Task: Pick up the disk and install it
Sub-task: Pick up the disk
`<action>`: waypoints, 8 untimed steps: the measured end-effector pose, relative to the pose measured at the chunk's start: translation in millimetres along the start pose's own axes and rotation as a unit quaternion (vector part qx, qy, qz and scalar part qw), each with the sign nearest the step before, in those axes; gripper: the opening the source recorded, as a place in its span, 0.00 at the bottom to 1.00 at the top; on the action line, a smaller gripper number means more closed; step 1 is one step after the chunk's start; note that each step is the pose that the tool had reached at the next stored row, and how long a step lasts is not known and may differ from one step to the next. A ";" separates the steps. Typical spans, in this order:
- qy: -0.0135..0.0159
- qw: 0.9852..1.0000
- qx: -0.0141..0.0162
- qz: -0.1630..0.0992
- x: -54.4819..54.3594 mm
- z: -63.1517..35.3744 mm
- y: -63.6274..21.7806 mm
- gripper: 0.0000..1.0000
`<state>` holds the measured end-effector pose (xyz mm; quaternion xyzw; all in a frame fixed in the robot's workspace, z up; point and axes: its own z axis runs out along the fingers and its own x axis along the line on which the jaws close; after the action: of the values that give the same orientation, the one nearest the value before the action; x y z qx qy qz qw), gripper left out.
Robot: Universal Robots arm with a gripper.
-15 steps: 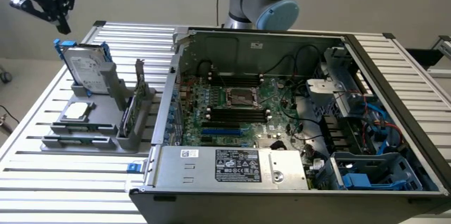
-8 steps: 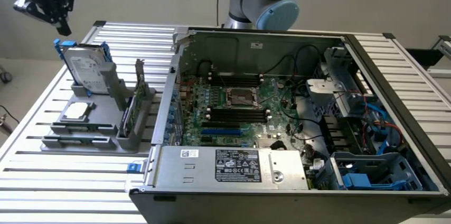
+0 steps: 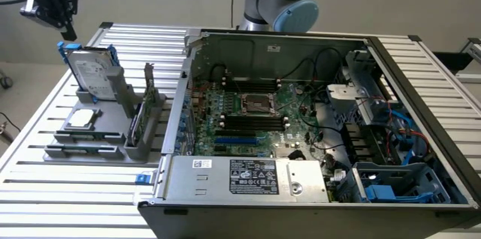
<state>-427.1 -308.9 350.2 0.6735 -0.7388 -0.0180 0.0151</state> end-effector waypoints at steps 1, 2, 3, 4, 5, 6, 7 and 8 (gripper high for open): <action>0.000 1.000 0.000 -0.010 0.0 0.8 0.0 0.11; 0.001 1.000 0.000 -0.018 0.0 1.5 0.0 0.11; 0.001 1.000 0.000 -0.028 0.0 2.0 -0.1 0.11; 0.002 0.999 0.000 -0.036 0.0 2.2 -0.1 0.11; 0.002 0.999 0.000 -0.046 0.0 2.3 -0.1 0.11; 0.002 0.998 0.000 -0.055 0.0 2.4 -0.1 0.11; 0.003 0.998 0.000 -0.064 0.0 2.5 -0.1 0.11; 0.003 0.997 0.000 -0.073 -0.1 2.6 -0.1 0.11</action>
<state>-427.1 -308.8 347.6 0.7255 -0.6879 -0.0172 0.0159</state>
